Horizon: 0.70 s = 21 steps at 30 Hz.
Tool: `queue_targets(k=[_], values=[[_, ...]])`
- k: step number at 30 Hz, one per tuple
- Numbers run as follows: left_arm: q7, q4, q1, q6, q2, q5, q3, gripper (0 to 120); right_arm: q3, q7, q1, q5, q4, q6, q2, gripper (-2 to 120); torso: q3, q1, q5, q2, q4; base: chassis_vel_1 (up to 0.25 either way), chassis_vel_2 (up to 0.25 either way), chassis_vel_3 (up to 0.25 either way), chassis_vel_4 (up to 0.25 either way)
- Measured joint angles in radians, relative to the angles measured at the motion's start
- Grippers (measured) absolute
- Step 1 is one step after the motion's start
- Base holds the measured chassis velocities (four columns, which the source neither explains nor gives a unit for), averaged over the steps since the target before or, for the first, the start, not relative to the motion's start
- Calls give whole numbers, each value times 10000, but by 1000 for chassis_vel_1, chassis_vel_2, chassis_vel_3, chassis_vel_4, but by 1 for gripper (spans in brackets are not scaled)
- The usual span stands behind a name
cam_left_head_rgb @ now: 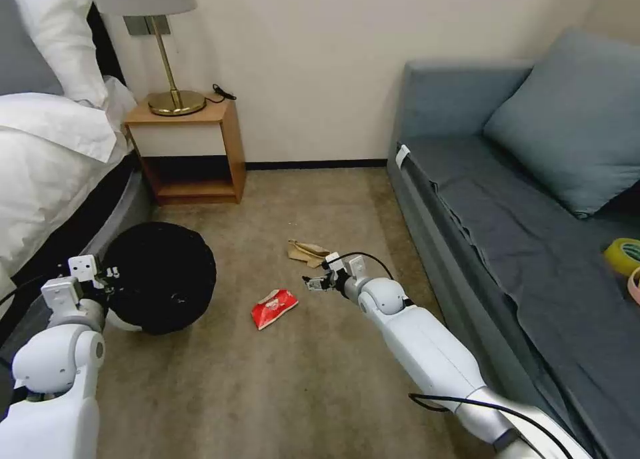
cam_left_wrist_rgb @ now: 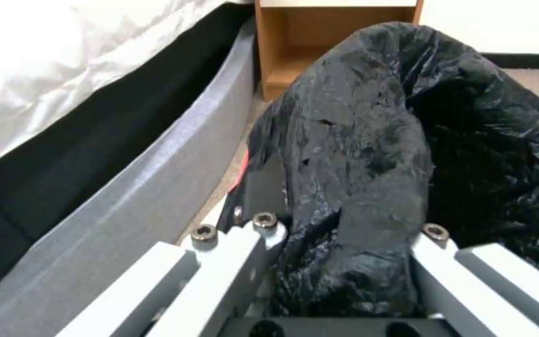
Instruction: Pick up the trash bin, then pick up the garbage on the floor and place it into the trash bin.
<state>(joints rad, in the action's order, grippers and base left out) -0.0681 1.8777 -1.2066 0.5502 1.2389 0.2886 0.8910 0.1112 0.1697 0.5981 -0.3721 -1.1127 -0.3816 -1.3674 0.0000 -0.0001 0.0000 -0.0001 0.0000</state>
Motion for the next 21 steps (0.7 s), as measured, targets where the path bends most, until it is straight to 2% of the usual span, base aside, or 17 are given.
queue_targets(k=[21], values=[[1,-107,0,-53,2,-35,27,5,97,62,28,177,131,49,-45,100,0,0,0,0,0,-77,82,75,-76]])
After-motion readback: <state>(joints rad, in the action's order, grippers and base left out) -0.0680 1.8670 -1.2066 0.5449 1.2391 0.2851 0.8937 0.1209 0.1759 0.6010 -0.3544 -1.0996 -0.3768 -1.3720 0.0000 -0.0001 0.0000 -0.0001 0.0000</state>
